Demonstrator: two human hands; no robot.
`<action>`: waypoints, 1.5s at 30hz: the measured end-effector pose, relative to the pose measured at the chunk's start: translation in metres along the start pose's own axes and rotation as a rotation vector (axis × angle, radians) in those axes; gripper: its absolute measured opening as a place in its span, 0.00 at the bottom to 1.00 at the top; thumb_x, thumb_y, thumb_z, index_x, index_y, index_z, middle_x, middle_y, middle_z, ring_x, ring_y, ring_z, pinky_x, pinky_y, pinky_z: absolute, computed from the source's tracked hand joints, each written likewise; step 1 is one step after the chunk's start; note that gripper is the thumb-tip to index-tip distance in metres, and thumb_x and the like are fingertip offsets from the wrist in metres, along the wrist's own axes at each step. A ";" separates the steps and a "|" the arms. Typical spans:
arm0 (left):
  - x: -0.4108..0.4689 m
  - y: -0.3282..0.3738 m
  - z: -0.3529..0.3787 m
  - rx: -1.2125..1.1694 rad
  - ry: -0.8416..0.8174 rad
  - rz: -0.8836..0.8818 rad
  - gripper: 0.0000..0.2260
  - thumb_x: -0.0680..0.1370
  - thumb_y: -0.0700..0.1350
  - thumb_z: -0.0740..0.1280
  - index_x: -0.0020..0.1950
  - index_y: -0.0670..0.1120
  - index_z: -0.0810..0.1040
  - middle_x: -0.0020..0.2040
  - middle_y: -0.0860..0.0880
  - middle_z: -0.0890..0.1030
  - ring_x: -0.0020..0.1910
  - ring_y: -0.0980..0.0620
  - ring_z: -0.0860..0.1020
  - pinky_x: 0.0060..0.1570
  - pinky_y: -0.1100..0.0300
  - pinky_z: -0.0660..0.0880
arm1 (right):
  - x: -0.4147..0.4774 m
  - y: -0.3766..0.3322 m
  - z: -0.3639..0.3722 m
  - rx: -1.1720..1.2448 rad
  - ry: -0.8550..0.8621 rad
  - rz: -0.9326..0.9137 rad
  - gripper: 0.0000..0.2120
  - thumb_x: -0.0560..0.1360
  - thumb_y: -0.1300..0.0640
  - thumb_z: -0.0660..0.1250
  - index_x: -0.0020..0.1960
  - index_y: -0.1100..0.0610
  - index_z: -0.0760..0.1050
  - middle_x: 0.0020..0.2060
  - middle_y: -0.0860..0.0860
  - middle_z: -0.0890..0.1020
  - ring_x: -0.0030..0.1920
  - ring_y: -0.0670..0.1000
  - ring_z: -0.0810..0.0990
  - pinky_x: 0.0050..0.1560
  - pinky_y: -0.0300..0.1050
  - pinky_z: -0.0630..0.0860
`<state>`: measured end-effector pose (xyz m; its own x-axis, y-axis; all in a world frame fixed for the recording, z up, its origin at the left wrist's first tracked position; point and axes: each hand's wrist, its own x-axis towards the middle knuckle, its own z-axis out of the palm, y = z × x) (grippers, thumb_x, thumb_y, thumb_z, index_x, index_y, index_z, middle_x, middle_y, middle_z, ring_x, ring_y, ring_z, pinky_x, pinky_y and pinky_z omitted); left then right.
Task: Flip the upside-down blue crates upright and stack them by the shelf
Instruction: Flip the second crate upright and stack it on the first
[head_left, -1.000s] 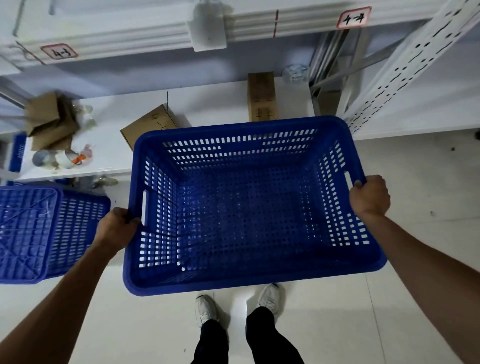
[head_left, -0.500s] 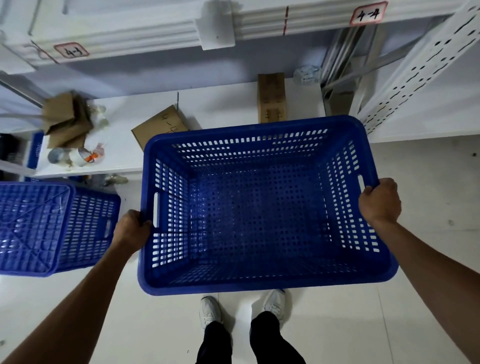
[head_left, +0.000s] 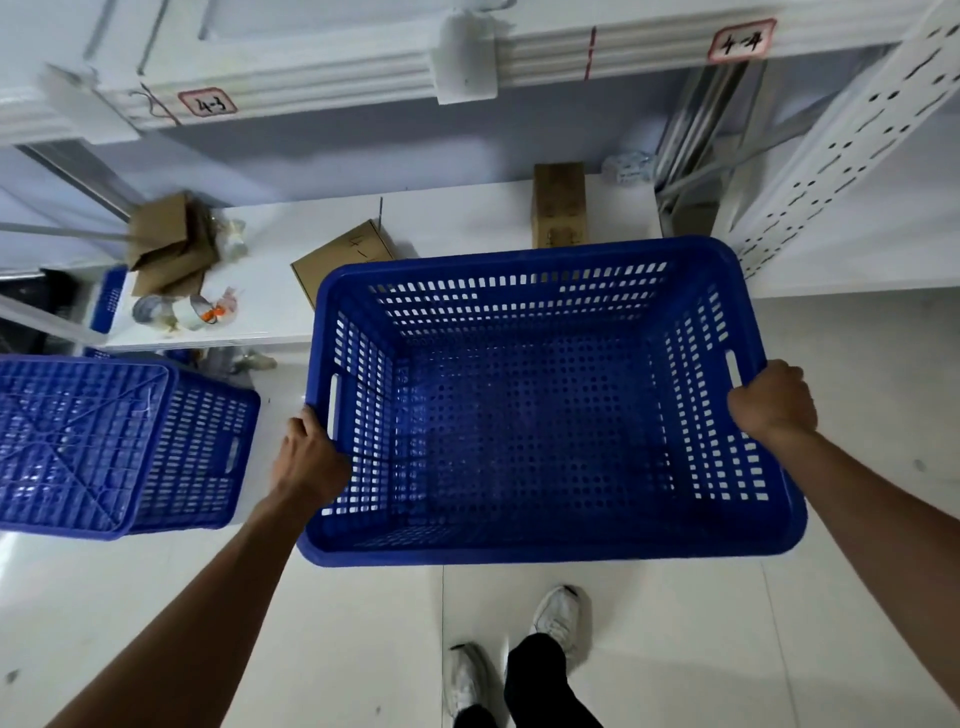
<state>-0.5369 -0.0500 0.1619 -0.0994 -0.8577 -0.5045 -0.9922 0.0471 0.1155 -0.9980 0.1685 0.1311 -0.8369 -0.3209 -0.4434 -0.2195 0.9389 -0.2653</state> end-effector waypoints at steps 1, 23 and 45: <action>-0.003 -0.002 0.004 0.016 -0.002 0.022 0.38 0.74 0.43 0.69 0.77 0.38 0.51 0.70 0.37 0.64 0.68 0.36 0.67 0.65 0.43 0.69 | -0.008 0.000 0.000 -0.026 -0.010 -0.001 0.25 0.75 0.60 0.66 0.69 0.65 0.66 0.64 0.63 0.70 0.61 0.64 0.73 0.57 0.58 0.76; -0.097 -0.031 0.085 0.275 -0.029 0.644 0.14 0.80 0.42 0.64 0.65 0.48 0.76 0.59 0.46 0.82 0.56 0.45 0.81 0.58 0.54 0.77 | -0.210 0.042 0.107 -0.492 -0.108 -0.775 0.25 0.76 0.39 0.63 0.67 0.53 0.72 0.59 0.50 0.78 0.59 0.54 0.76 0.62 0.49 0.68; -0.077 -0.043 0.070 0.546 -0.065 0.700 0.27 0.78 0.35 0.63 0.75 0.50 0.65 0.68 0.47 0.77 0.63 0.47 0.78 0.62 0.57 0.75 | -0.205 0.044 0.118 -0.732 0.143 -1.034 0.23 0.53 0.57 0.86 0.44 0.59 0.81 0.23 0.51 0.75 0.17 0.52 0.71 0.23 0.39 0.56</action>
<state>-0.4915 0.0497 0.1354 -0.6842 -0.5108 -0.5204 -0.5982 0.8014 -0.0001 -0.7770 0.2613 0.1094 -0.1474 -0.9675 -0.2056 -0.9848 0.1241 0.1217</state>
